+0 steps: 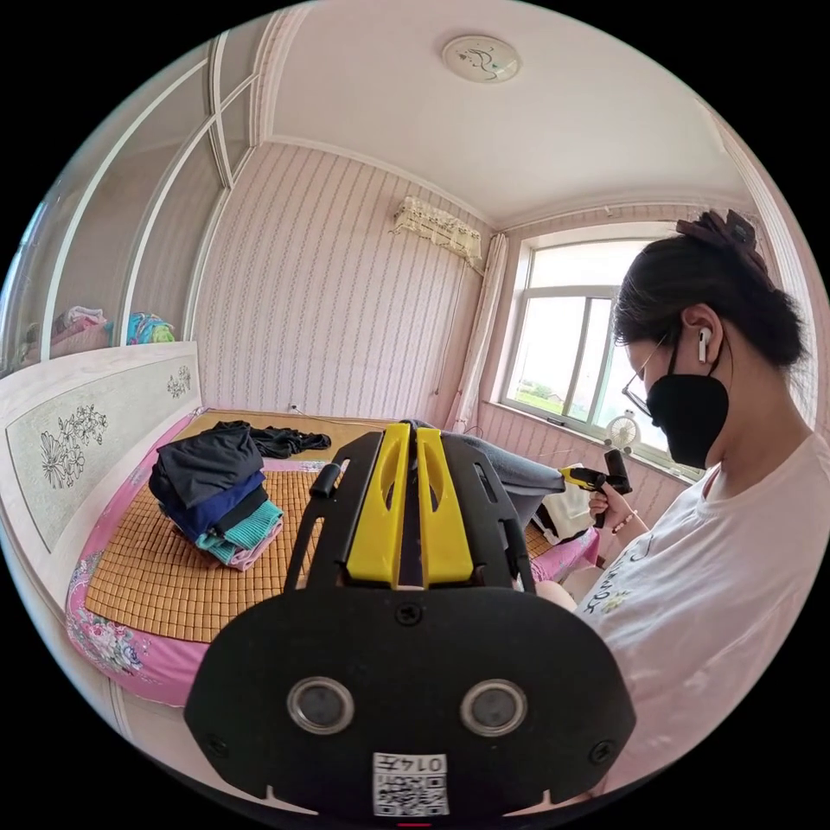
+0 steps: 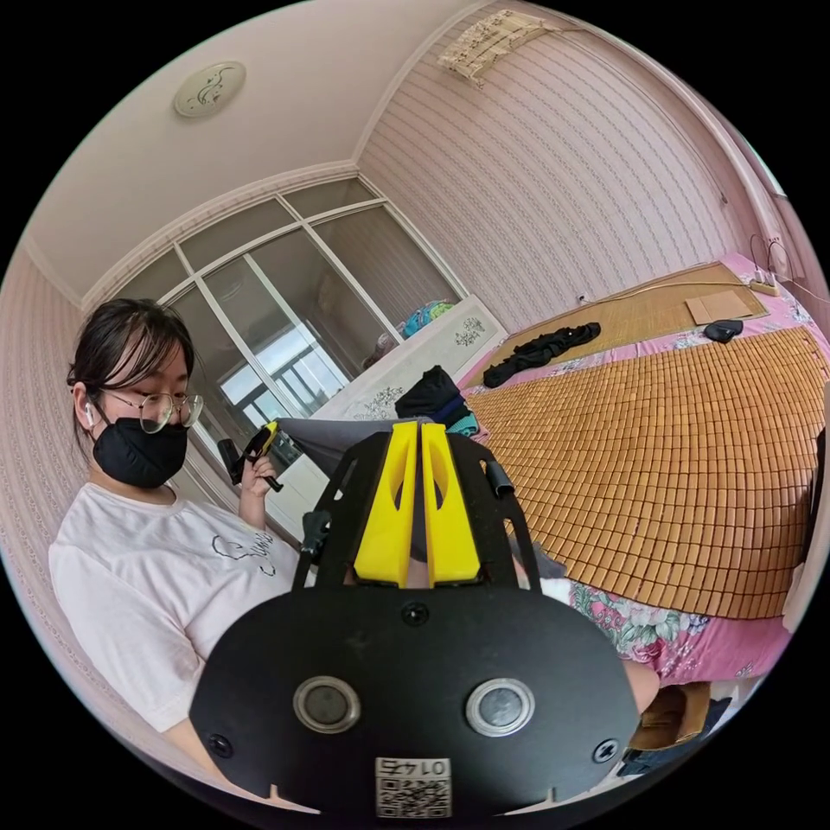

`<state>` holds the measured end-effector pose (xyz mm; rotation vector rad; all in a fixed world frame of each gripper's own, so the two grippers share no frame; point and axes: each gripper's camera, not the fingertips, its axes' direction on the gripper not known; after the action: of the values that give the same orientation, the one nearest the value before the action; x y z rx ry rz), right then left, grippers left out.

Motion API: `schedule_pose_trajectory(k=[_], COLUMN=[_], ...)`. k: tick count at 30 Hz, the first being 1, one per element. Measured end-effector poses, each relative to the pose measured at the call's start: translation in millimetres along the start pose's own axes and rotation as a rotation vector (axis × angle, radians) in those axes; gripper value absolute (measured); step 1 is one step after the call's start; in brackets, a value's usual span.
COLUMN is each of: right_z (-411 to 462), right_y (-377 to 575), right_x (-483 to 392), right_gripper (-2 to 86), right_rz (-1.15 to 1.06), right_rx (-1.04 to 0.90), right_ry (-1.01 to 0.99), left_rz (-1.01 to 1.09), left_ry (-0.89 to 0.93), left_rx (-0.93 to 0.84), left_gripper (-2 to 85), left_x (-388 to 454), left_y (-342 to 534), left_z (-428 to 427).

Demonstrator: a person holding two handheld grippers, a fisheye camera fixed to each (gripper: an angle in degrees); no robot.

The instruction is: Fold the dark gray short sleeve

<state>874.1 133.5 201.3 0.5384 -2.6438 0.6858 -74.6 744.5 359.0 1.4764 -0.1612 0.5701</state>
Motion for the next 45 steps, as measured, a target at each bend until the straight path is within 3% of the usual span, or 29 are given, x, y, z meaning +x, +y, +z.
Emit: schedule_pose_trajectory(k=[10,14,20,24,29,32,35,39,42,45], right_z=[-11,-42,-91,-78,-3,19,4,-34,-49,-39], right_y=[-10,-17,-33,-54,-99,-156,-237,-290,-288,-260], right_x=[-32,-71,-128,-97,43,91,71,22,29,97], right_gripper=[0.2,0.2,0.1,0.1,0.1,0.0,0.1,0.1,0.1,0.2], right_rz=[-0.032,-0.224,-0.442,-0.327,0.033,0.116,-0.005,-0.22,-0.276,-0.137], right_rx=[-0.023,0.032,0.117,0.028,-0.247,-0.255,-0.115,0.078,0.115,0.021], right_ry=[-0.008,-0.187,-0.174,-0.047,0.156,0.163,0.183,0.23,0.251,0.257], left_rz=[-0.012,0.044,0.066,0.017,-0.084,-0.231,-0.245,-0.112,-0.074,-0.136], left_ry=[-0.006,0.056,0.139,0.13,0.076,0.096,0.076,0.088,0.056,0.039], left_rx=[0.011,0.077,0.188,0.063,-0.214,-0.221,-0.117,0.055,0.011,-0.16], left_gripper=[-1.0,-1.0,-1.0,-1.0,-1.0,-1.0,-1.0,-1.0,-1.0,-1.0], left_x=[-13,-15,-31,-61,-125,-161,-166,-147,-158,-190], left_y=[-3,-10,-27,-31,-31,-54,-115,-180,-174,-130], left_z=[-1,-12,-27,34,181,263,303,302,317,362])
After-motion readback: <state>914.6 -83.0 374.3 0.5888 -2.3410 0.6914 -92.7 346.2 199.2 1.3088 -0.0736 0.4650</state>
